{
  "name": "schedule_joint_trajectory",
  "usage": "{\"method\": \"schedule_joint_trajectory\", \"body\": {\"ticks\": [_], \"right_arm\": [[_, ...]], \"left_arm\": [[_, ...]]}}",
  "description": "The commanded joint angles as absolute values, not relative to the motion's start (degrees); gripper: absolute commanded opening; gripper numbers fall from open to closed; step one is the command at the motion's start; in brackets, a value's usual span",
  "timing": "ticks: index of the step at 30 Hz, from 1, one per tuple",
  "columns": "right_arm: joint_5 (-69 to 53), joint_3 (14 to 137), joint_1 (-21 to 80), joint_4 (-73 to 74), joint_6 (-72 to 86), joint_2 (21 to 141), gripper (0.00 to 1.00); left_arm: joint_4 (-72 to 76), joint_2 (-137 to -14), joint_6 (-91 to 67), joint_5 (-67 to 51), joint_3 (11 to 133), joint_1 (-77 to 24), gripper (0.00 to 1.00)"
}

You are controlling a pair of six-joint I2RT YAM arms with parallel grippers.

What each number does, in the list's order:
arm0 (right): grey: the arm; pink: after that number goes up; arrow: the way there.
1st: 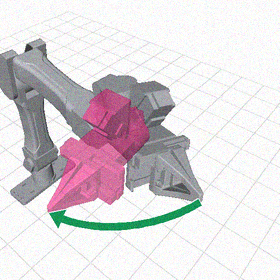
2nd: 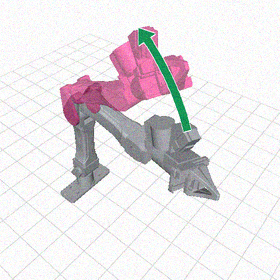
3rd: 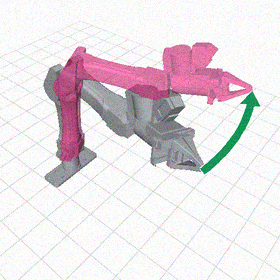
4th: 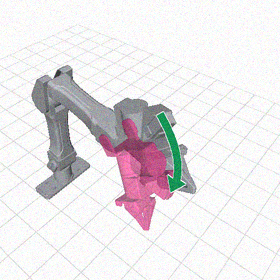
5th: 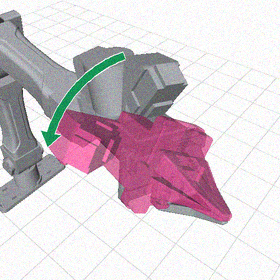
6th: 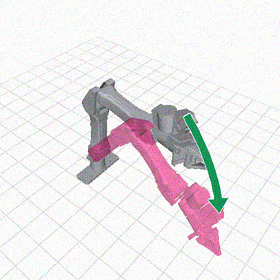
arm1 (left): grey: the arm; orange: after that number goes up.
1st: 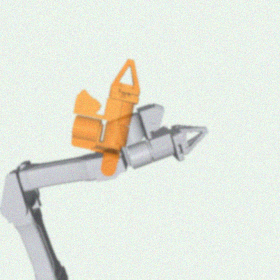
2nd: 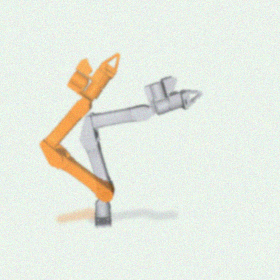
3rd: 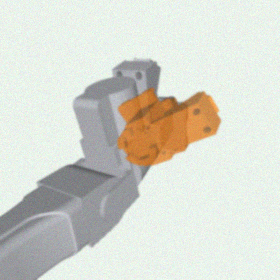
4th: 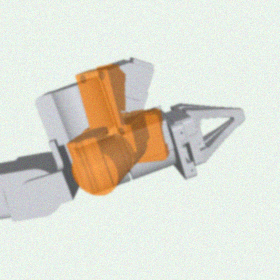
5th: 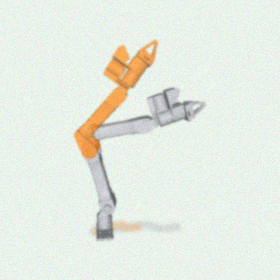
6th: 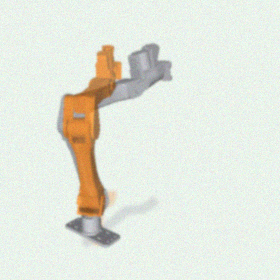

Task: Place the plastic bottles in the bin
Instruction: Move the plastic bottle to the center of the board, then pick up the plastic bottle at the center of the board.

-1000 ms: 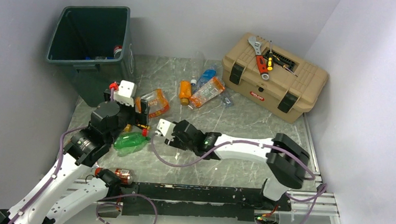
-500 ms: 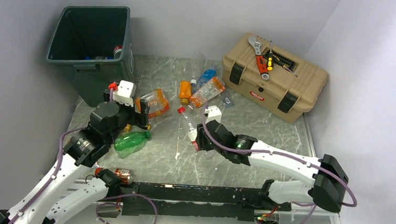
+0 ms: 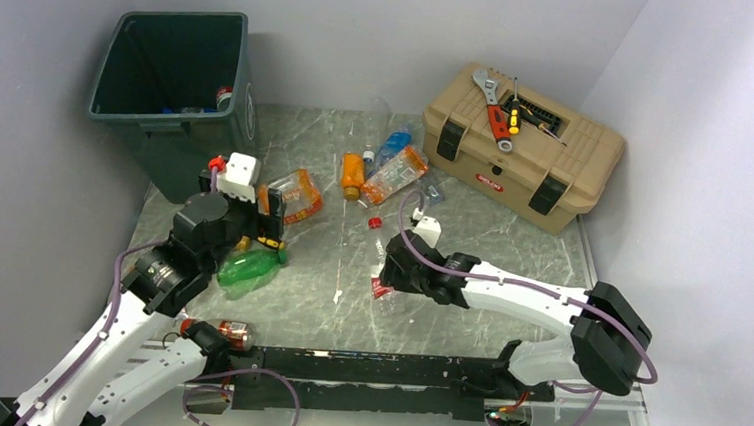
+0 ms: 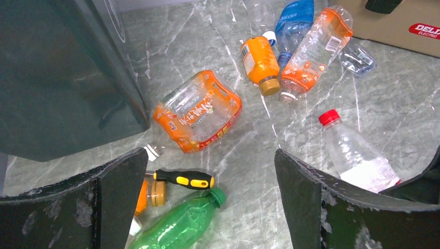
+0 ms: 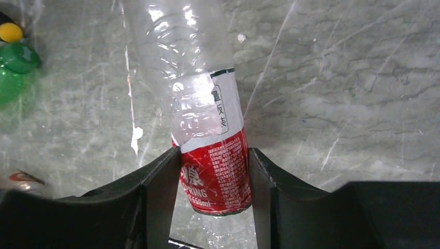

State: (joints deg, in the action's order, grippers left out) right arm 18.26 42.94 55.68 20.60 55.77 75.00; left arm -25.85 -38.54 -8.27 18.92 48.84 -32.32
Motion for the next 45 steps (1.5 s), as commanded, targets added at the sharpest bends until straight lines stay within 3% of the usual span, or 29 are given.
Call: {"method": "schedule_joint_trajectory", "body": {"ticks": [1, 3, 8, 21, 30, 34, 39, 45], "right_arm": [[16.01, 44.09, 55.21, 20.43, 55.34, 75.66, 0.6], [15.53, 45.05, 55.2, 21.43, 53.62, 75.82, 0.73], [12.32, 47.15, 55.13, 23.9, 46.31, 76.89, 0.91], [9.61, 47.21, 54.98, 28.63, 36.2, 84.49, 0.95], [9.43, 44.88, 55.02, 25.2, 35.02, 85.58, 0.77], [9.85, 44.01, 55.13, 23.86, 34.44, 82.83, 0.62], [10.33, 39.17, 59.08, 14.31, 30.14, 67.18, 0.53], [14.36, 29.06, 67.39, -5.76, 20.1, 47.72, 0.5]], "left_arm": [[-24.02, -39.33, -9.22, 17.73, 49.31, -31.95, 0.97], [-23.89, -39.34, -9.23, 17.72, 49.23, -31.99, 0.97], [-23.87, -39.74, -9.1, 17.32, 49.21, -31.99, 0.97], [-24.3, -40.93, -9.22, 16.54, 49.57, -31.98, 0.97], [-24.26, -41.15, -9.18, 16.76, 49.48, -31.99, 0.97], [-24.31, -41.2, -9.35, 17.3, 49.53, -32.04, 0.96], [-19.8, -37.93, -10.07, 14.32, 47.51, -32.07, 0.99], [-4.17, -34.21, -20.0, -2.52, 44.55, -31.99, 1.0]]}}
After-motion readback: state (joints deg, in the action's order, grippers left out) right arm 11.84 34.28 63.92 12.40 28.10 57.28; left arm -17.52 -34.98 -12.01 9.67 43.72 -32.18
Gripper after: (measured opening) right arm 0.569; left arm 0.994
